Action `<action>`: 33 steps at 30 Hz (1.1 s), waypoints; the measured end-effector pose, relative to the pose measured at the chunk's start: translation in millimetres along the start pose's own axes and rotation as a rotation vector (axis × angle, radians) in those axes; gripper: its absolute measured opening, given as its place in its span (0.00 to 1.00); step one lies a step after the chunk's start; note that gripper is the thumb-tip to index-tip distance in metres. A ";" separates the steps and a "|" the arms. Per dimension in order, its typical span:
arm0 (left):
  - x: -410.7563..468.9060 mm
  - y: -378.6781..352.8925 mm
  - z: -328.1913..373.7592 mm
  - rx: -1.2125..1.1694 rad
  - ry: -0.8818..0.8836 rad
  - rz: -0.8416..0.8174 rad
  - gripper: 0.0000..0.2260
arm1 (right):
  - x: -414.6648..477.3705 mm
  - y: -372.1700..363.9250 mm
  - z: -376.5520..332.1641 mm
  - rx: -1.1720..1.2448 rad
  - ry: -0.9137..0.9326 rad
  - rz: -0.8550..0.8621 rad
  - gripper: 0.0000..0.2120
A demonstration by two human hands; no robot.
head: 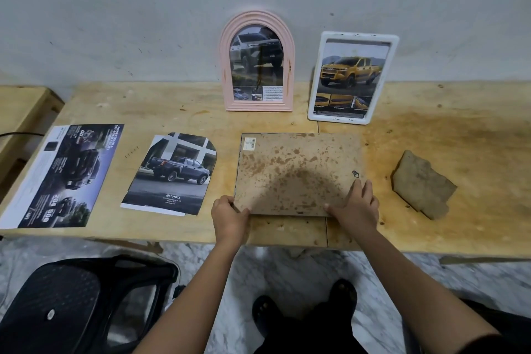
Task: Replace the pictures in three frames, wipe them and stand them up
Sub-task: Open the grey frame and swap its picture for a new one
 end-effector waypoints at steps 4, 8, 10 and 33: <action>8.3 -0.8 3.7 0.085 -0.004 -0.050 0.15 | 1.4 2.4 -1.0 -0.028 -0.010 -0.017 0.47; 17.7 -3.0 14.9 0.265 -0.035 -0.152 0.19 | 5.3 7.7 -5.2 -0.035 0.012 -0.047 0.49; 20.4 -5.1 19.7 0.270 -0.048 -0.209 0.24 | 8.9 10.9 -5.1 -0.036 0.064 -0.061 0.51; 38.1 -37.5 23.0 0.369 -0.291 -0.279 0.47 | 58.0 6.7 -30.0 -0.227 0.382 -0.206 0.61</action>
Point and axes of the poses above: each hand's wrist, its own x-axis towards the middle knuckle, its own y-axis out of the back of the hand, z = x × y, the point moved 3 cm from there along x, towards the middle knuckle, and after that the axes turned 4 degrees about -y, right-handed, at the moved point
